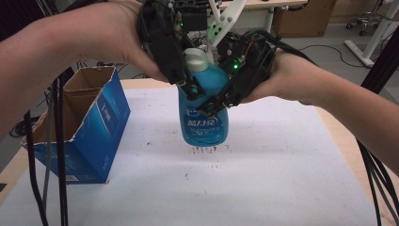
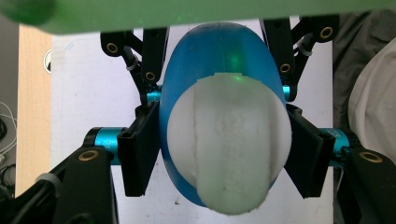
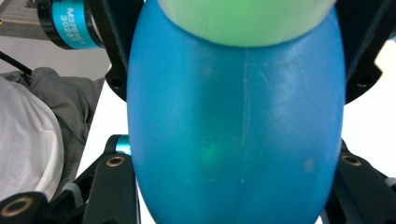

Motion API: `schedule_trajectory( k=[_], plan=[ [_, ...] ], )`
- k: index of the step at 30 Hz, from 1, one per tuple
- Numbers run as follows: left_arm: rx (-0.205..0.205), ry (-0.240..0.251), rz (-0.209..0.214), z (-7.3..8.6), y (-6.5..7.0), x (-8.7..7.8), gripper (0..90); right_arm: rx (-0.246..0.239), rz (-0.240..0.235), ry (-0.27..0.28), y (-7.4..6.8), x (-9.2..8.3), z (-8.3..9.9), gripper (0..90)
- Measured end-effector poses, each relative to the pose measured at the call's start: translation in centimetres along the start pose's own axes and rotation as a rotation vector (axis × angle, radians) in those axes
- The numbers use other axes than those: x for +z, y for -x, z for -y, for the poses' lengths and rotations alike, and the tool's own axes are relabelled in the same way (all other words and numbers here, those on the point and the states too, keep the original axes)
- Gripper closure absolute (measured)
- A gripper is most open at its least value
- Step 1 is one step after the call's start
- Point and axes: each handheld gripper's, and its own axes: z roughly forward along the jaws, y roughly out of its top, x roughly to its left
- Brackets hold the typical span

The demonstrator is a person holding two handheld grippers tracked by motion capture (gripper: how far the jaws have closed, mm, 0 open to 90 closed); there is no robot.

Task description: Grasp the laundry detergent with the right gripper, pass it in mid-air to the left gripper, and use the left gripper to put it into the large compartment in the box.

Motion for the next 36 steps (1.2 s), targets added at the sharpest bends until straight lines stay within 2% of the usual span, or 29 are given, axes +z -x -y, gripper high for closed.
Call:
schedule_trajectory(
  k=[19,23,28,30,33,36],
  plan=[
    [0.001,-0.006,-0.007,0.1,0.2,0.1,38.0,-0.005,0.004,-0.007,0.0,0.2,0.0,44.3],
    [0.0,0.005,-0.006,0.2,0.1,0.0,38.2,-0.008,0.002,0.004,0.1,0.2,0.0,44.0],
    [-0.004,0.019,0.0,0.4,0.1,0.0,38.3,0.01,-0.009,0.015,0.1,0.3,0.0,42.7],
    [-0.015,0.017,-0.003,0.5,0.1,0.1,38.3,0.009,-0.005,0.033,0.1,0.3,0.0,37.6],
    [-0.016,0.01,-0.004,0.7,0.1,0.1,38.3,0.006,-0.003,0.042,0.2,0.3,0.1,22.5],
    [-0.028,0.012,0.002,1.0,0.0,-0.1,38.3,0.02,-0.013,0.029,0.2,0.5,0.4,20.3]
  ],
)
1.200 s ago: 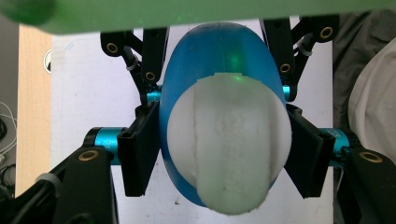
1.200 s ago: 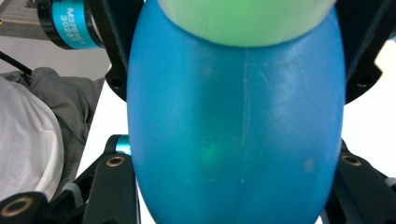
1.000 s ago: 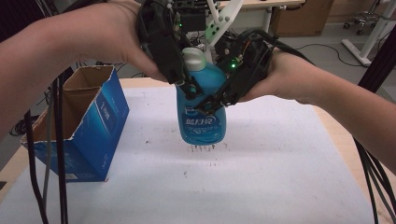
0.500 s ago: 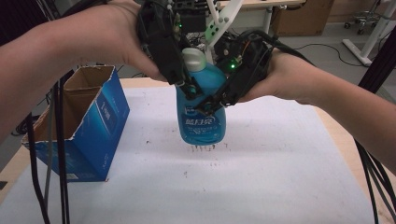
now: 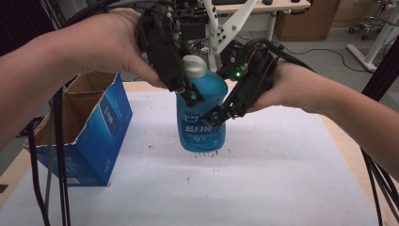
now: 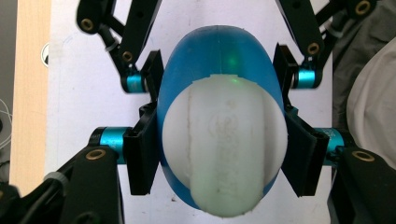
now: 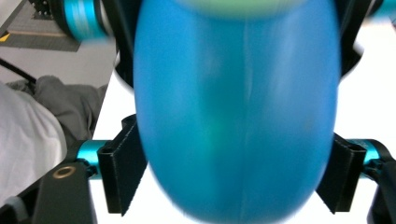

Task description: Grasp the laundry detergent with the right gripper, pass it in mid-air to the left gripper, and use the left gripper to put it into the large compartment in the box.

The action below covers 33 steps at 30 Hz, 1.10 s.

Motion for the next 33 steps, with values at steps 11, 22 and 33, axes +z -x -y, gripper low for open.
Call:
schedule_trajectory(
  k=[11,22,33],
  plan=[
    [-0.099,0.035,-0.034,2.3,-0.2,-2.7,38.3,0.1,0.106,-0.033,0.8,-1.9,2.9,12.5],
    [-0.257,0.094,-0.143,6.3,-0.1,-7.7,38.3,0.232,0.228,-0.145,2.0,-4.8,7.3,12.5],
    [-0.435,0.148,-0.28,10.9,0.5,-13.0,38.3,0.292,0.306,-0.236,2.5,-6.7,10.5,12.5]
  ],
)
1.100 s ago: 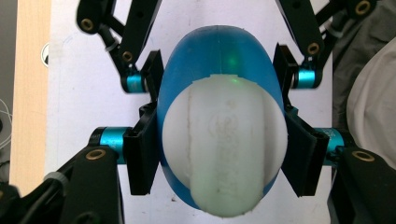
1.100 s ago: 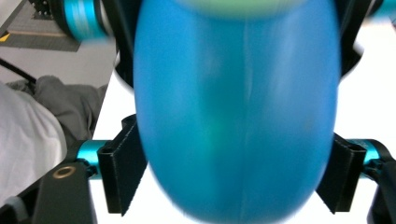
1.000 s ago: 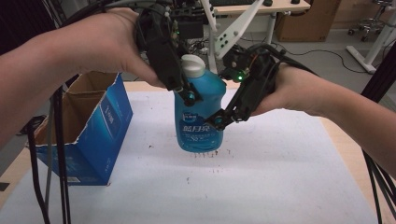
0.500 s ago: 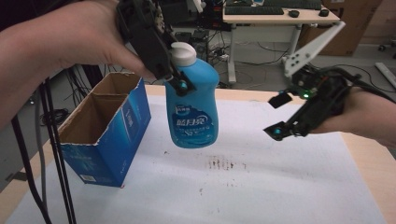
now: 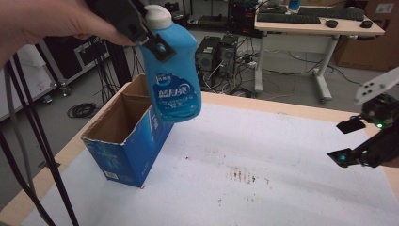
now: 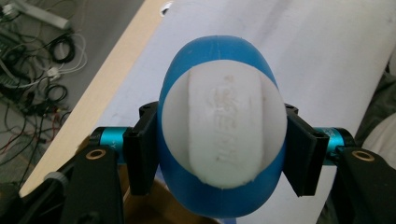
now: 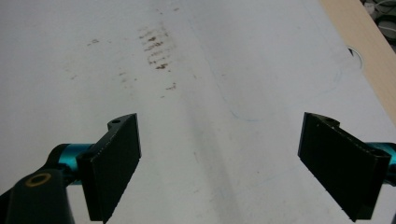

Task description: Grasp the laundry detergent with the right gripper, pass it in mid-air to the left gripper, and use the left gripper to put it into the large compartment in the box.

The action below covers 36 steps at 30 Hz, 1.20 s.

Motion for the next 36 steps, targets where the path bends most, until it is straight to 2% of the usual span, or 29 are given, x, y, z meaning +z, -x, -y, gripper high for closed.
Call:
schedule_trajectory(
  k=[9,13,17,24,36],
  plan=[
    [-0.153,-0.007,-0.107,3.2,-1.5,-3.3,38.3,0.065,0.029,0.005,2.0,-0.7,1.4,12.5],
    [-0.215,-0.019,-0.166,4.5,-2.1,-4.2,38.3,0.069,0.038,-0.003,2.4,-0.5,1.6,12.5],
    [-0.252,-0.029,-0.209,5.6,-2.5,-4.6,38.4,0.062,0.044,-0.021,2.7,-0.3,1.7,12.5],
    [-0.298,-0.047,-0.219,7.0,-3.1,-4.1,38.4,0.084,0.063,-0.02,3.3,-0.8,2.0,12.5],
    [-0.329,-0.095,-0.215,8.9,-3.6,-1.4,38.4,0.101,0.087,-0.024,3.5,-1.4,2.5,12.5]
  ],
)
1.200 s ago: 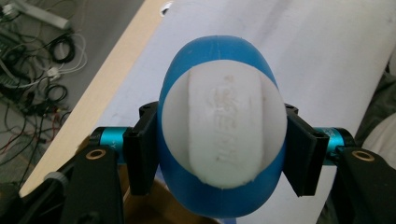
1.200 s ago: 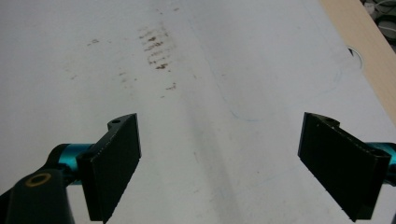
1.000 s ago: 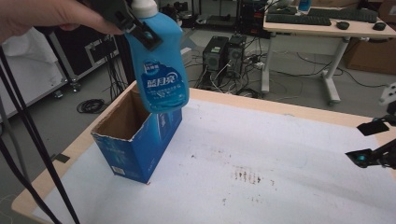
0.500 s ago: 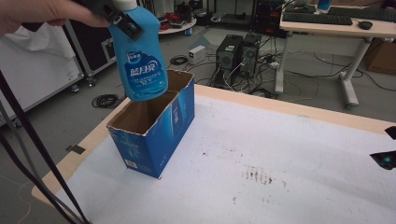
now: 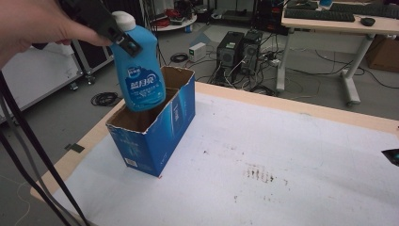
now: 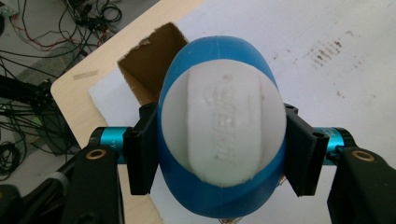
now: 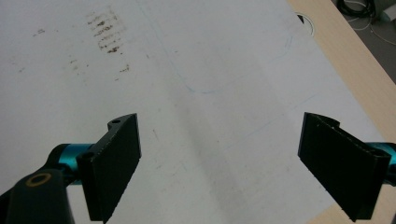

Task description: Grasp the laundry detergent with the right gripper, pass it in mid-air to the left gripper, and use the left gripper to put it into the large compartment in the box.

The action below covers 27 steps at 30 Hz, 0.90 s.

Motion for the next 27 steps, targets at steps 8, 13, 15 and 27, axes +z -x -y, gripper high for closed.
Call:
schedule_trajectory(
  k=[8,13,15,27],
  plan=[
    [0.0,-0.041,0.012,1.2,0.3,2.7,38.3,0.0,0.012,-0.001,0.1,-0.2,0.1,12.5],
    [-0.005,-0.063,0.021,2.0,0.3,4.4,38.4,0.007,0.017,-0.003,0.0,-0.3,0.2,12.5],
    [-0.002,-0.07,0.023,2.4,0.3,5.1,38.3,0.002,0.015,-0.006,0.0,-0.4,0.2,12.5],
    [0.028,-0.127,0.024,4.0,0.5,8.6,38.3,-0.006,0.022,-0.02,-0.2,-0.4,0.3,12.5]
  ],
)
